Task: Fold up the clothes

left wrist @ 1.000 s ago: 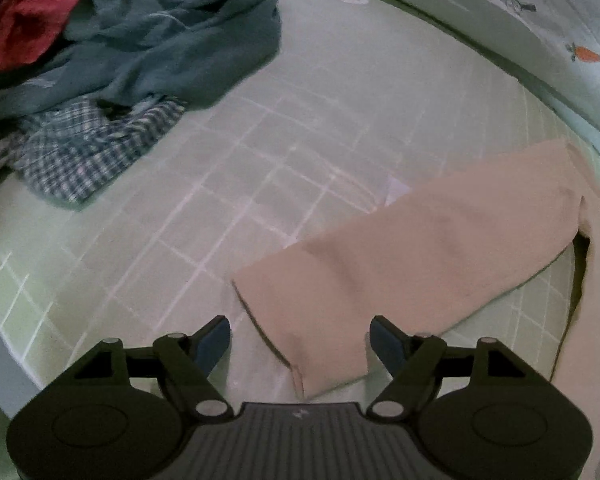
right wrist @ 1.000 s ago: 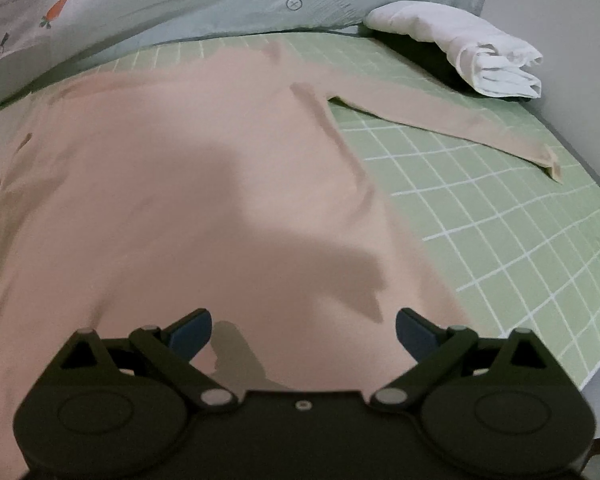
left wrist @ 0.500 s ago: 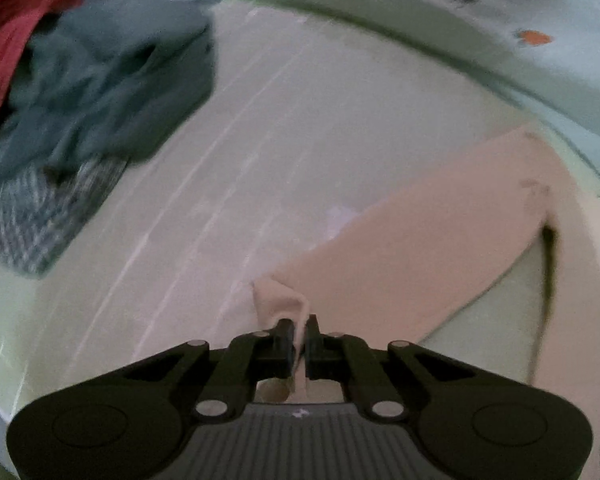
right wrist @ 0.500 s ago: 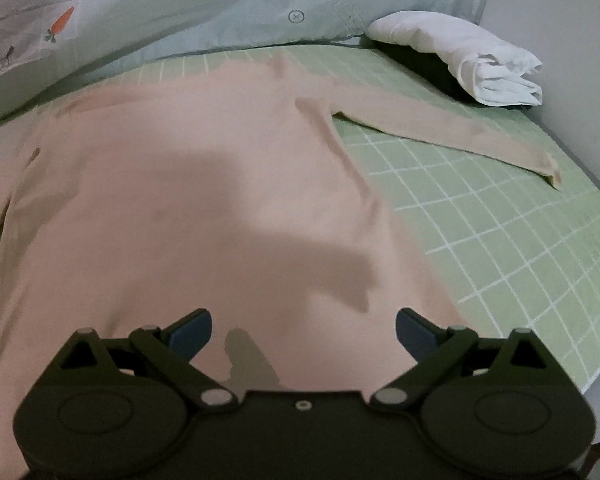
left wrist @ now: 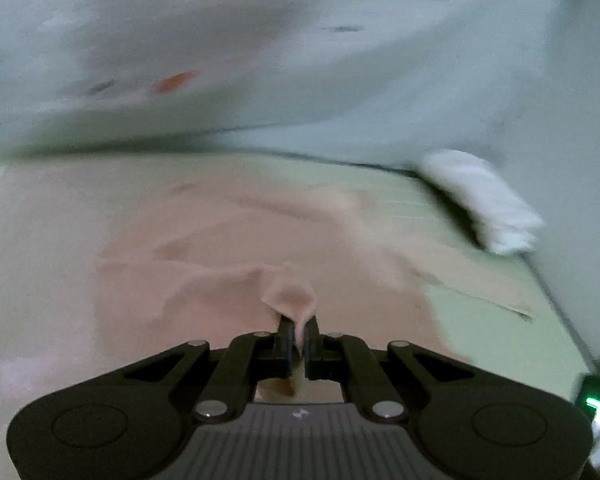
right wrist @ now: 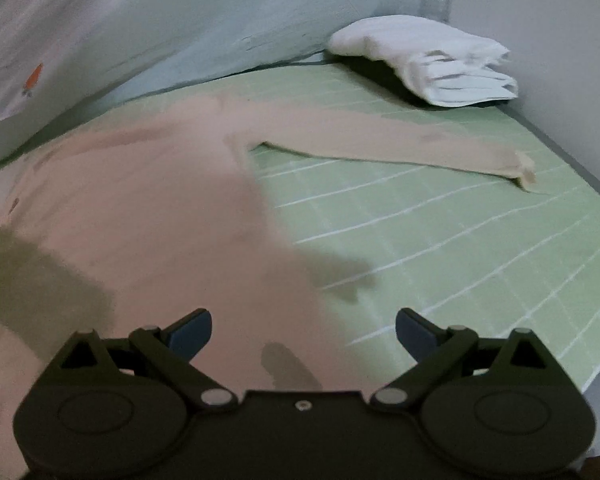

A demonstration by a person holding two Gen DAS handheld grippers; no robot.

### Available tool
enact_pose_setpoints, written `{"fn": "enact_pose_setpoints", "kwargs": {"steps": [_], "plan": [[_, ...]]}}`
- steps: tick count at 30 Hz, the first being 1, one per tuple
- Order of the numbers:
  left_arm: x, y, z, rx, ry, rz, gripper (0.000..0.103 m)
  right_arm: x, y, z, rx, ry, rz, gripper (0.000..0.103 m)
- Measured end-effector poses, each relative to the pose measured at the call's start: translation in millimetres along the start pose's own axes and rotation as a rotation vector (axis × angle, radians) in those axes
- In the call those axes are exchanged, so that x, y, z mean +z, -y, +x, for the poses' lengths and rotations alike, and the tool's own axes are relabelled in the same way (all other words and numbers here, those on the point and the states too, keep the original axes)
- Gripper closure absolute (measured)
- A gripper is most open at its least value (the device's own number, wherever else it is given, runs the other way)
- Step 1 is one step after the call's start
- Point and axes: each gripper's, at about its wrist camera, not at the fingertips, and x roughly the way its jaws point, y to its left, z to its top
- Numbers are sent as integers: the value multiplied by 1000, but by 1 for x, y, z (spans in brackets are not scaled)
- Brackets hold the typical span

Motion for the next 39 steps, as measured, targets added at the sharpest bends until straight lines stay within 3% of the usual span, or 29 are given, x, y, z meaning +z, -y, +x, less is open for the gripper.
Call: {"fn": "enact_pose_setpoints", "kwargs": {"steps": [2, 4, 6, 10, 15, 19, 23, 25, 29, 31, 33, 37, 39], "plan": [[-5, 20, 9, -16, -21, 7, 79, 3, 13, -2, 1, 10, 6, 3], [-13, 33, 16, -5, -49, 3, 46, 5, 23, -2, 7, 14, 13, 3], [-26, 34, 18, 51, -79, -14, 38, 6, 29, 0, 18, 12, 18, 3], [-48, 1, 11, 180, -119, -159, 27, 3, 19, 5, 49, 14, -36, 3], [-65, -44, -6, 318, -133, -326, 27, 5, -16, 6, 109, 74, -151, 0], [-77, -65, -27, 370, -111, -353, 23, 6, -50, 9, 179, 64, -192, 0], [-80, -84, -43, 403, -95, -324, 20, 3, -86, 19, 258, -2, -193, 1], [-79, -95, -49, 411, -89, -319, 19, 0, -102, 23, 274, -26, -201, 12], [-76, -113, -57, 416, -88, -328, 18, -8, -122, 29, 267, -48, -218, 49], [-77, -118, -59, 416, -93, -324, 17, -10, -127, 29, 266, -52, -221, 55], [-78, -120, -60, 414, -99, -317, 14, -9, -127, 28, 269, -51, -220, 81], [-78, -117, -58, 408, -106, -303, 11, -7, -122, 24, 286, -33, -225, 98], [-77, -113, -55, 404, -109, -295, 10, -3, -118, 20, 275, -2, -244, 100]]}}
